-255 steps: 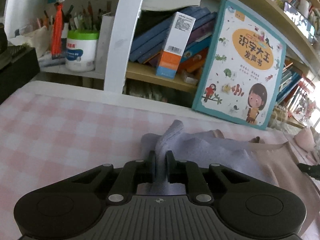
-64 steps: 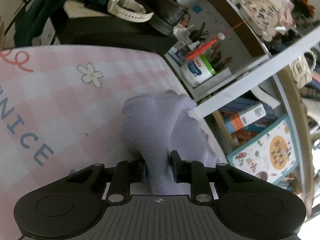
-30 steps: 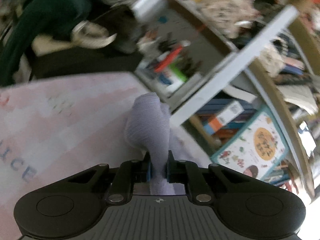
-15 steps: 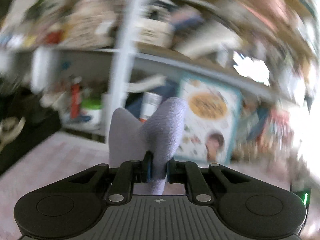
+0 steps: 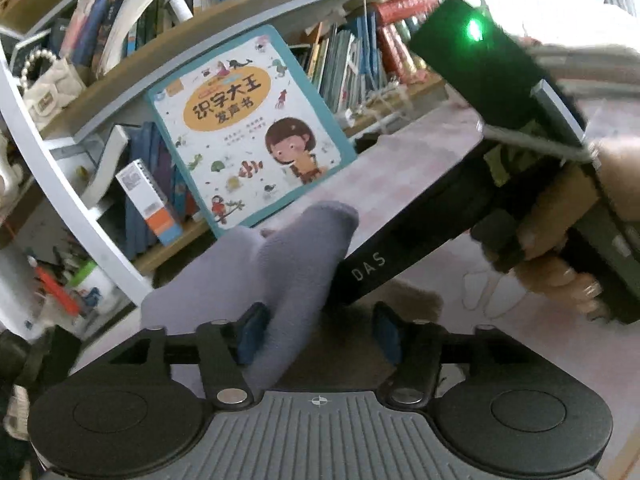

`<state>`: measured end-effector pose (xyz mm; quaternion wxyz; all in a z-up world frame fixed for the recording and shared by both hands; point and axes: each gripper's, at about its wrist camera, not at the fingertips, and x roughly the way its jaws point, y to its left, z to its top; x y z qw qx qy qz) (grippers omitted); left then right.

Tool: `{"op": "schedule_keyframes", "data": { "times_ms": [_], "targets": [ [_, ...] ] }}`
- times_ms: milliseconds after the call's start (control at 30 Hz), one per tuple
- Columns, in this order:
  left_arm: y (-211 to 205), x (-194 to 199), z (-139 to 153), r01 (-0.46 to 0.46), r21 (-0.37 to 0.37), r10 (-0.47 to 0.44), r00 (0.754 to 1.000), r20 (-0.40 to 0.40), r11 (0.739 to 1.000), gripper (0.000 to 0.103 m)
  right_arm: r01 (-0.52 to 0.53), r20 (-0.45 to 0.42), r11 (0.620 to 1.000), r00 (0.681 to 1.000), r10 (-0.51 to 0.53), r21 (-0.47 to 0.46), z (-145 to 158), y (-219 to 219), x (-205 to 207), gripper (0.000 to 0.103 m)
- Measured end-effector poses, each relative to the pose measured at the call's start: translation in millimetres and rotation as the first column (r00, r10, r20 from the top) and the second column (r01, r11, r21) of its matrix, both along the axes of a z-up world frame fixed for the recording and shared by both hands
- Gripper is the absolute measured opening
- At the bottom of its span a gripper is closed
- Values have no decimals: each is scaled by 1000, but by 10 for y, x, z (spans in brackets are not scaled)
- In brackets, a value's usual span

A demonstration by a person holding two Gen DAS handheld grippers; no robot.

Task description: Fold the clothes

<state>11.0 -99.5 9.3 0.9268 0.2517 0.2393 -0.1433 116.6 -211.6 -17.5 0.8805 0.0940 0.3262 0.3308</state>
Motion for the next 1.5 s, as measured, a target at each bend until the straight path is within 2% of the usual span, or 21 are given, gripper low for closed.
{"op": "schedule_keyframes", "data": {
  "times_ms": [133, 300, 400, 433, 467, 500, 567, 633, 733, 800, 900, 967, 1133, 1233, 1400, 1500],
  "targets": [
    [192, -98, 252, 34, -146, -39, 999, -25, 989, 64, 2, -14, 1000, 1000, -2, 20, -4, -26, 8, 38],
    [433, -221, 567, 71, -324, -91, 995, -49, 943, 64, 3, -24, 999, 1000, -2, 32, 0, -41, -1, 41],
    [649, -305, 799, 70, -388, -63, 998, 29, 919, 64, 3, -18, 1000, 1000, -2, 24, 3, -29, -13, 41],
    [723, -334, 876, 70, -408, -52, 997, 56, 910, 67, 3, -16, 1000, 1000, -2, 22, 3, -25, -17, 41],
    [783, -354, 924, 40, -401, -4, 996, 91, 915, 72, 3, -15, 1000, 1000, -3, 22, 3, -23, -18, 41],
    [812, -327, 921, -22, -364, 69, 991, 118, 931, 82, 4, -15, 1000, 1000, -4, 21, 2, -23, -19, 41],
    [860, -257, 901, -160, -286, 216, 960, 176, 945, 83, 5, -17, 1000, 1000, -5, 23, 1, -25, -21, 42],
    [932, -123, 777, -232, -215, 270, 948, 168, 949, 83, 6, -18, 1000, 1000, -5, 25, 1, -24, -21, 42],
    [909, 66, 502, -271, -161, 285, 956, 69, 949, 83, 2, -14, 1000, 1000, -1, 23, 2, -17, -28, 45],
    [812, 106, 344, -249, -126, 253, 967, 15, 960, 83, -9, -2, 1000, 1000, 9, 11, 3, 9, -41, 49],
    [628, 161, 143, -207, -49, 206, 978, -17, 977, 83, -21, 17, 1000, 1000, 21, -17, 12, 58, -66, 52],
    [583, 218, 62, -208, -20, 207, 978, -35, 978, 83, -26, 28, 999, 999, 27, -35, 18, 87, -83, 55],
    [653, 234, 66, -216, -44, 214, 976, -37, 975, 87, -28, 30, 998, 999, 30, -57, 33, 93, -102, 60],
    [725, 208, 106, -220, -74, 218, 975, -38, 973, 88, -17, -18, 1000, 1000, 17, -25, 54, 1, -52, 62],
    [842, 19, 258, -162, -152, 171, 984, 50, 975, 88, 53, -122, 987, 992, -35, 148, 101, -355, 58, 62],
    [851, -18, 293, -162, -140, 178, 978, 106, 977, 93, 65, -156, 959, 988, -22, 277, 136, -514, 85, 62]
  ]
}}
